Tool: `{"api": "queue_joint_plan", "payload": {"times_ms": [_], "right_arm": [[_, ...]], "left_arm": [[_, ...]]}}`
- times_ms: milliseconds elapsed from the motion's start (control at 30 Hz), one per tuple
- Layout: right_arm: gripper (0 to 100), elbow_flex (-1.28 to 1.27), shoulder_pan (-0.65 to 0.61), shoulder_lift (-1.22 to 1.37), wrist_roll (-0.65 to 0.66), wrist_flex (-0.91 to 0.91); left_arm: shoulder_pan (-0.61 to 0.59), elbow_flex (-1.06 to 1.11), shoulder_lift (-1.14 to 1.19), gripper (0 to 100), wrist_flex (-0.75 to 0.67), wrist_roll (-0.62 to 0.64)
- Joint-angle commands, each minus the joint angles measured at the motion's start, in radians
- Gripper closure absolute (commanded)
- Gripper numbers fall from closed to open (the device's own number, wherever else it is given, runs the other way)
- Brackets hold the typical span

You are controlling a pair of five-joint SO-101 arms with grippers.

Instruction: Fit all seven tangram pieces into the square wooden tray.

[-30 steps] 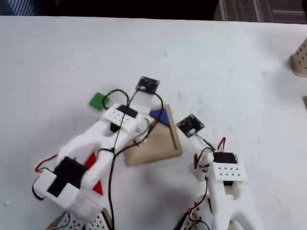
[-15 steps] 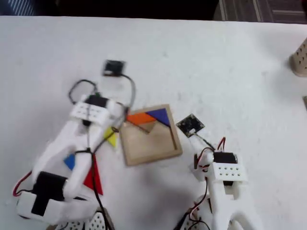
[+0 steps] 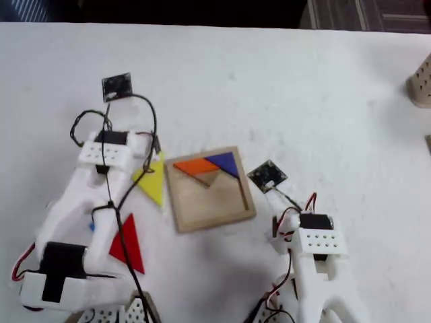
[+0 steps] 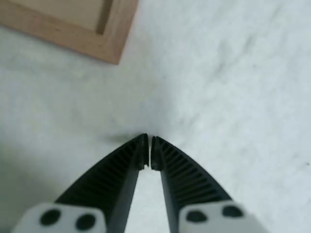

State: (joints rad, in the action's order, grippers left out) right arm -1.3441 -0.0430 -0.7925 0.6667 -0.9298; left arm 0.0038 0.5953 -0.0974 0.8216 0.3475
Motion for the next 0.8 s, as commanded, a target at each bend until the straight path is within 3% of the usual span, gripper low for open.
{"api": "queue_joint_plan", "payload": {"times_ms": [0, 300, 767], "right_arm": [[98.1, 0.003, -0.008, -0.016, 0.012, 0.013], [98.1, 0.003, -0.008, -0.016, 0.012, 0.013], [98.1, 0.003, -0.008, -0.016, 0.012, 0.012]], "left_arm": [[-0.047, -0.04, -0.047, 77, -0.029, 0.092], [-0.094, -0.052, 0.013, 77, -0.08, 0.143], [-0.105, -0.404, 0.397, 77, 0.049, 0.201]]}}
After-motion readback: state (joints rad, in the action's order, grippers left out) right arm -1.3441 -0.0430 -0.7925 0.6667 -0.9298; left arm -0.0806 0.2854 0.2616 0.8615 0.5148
